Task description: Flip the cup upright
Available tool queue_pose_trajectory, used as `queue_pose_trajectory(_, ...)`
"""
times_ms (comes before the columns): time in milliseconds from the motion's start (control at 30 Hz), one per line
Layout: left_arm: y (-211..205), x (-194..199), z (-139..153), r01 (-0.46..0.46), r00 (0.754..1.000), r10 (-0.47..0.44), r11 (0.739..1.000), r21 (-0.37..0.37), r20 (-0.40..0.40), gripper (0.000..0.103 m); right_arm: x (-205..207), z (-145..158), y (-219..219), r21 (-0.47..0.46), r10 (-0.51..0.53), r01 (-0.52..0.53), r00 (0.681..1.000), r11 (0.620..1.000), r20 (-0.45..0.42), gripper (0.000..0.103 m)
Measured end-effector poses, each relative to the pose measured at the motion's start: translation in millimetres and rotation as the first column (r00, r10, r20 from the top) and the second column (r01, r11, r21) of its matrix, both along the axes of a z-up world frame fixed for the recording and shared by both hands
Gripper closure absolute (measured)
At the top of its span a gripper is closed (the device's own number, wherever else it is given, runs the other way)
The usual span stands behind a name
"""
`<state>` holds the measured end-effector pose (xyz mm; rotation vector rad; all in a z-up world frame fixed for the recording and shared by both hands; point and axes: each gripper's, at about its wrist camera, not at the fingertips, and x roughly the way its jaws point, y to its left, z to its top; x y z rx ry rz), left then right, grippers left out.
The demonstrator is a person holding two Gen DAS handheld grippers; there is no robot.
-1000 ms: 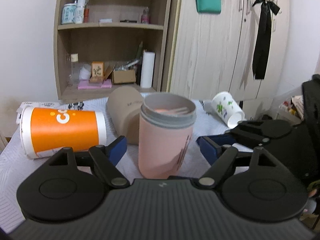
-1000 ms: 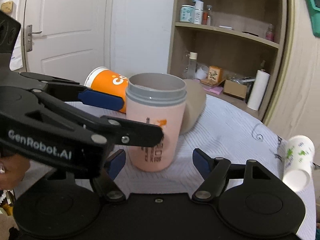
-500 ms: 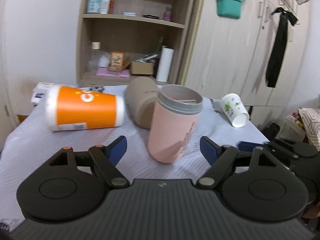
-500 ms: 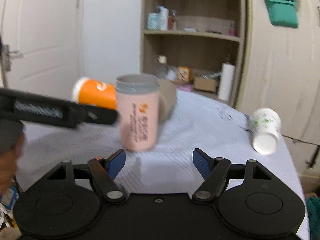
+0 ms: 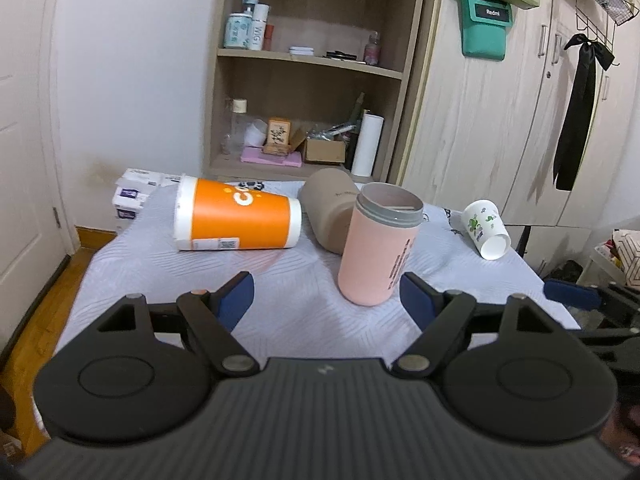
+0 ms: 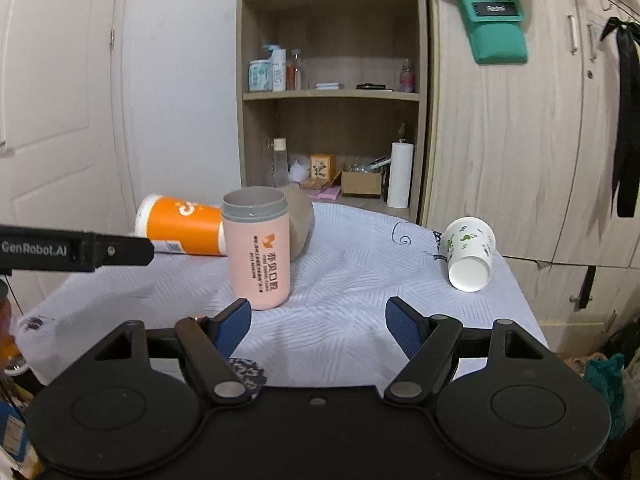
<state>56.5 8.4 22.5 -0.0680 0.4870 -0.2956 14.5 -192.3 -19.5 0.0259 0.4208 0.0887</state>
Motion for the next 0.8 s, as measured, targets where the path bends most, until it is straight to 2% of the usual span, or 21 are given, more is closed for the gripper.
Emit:
queue_pose_trajectory(400, 9, -27, 12, -0.022, 1.000, 0.021, 0.999, 0.032, 0.008, 0.021, -31, 19, 0, 0.015, -0.076, 0.075, 0.996, 0.997, 0.042, 0.023)
queue_pose_trajectory(500, 10, -29, 12, -0.022, 1.000, 0.022, 0.999, 0.031, 0.007, 0.018, -34, 20, 0, 0.022, -0.092, 0.091, 0.994, 0.996, 0.054, 0.007)
queue_pose_trajectory(667, 9, -28, 9, -0.020, 1.000, 0.021, 0.999, 0.048, -0.011, 0.012, -40, 20, -1, 0.023, -0.130, 0.128, 0.988, 0.991, 0.083, 0.005)
queue_pose_trajectory(800, 9, -26, 5, -0.029, 0.999, 0.030, 0.998, 0.051, -0.024, 0.006, -35, 19, -2, 0.024, -0.163, 0.162, 0.985, 0.987, 0.057, 0.000)
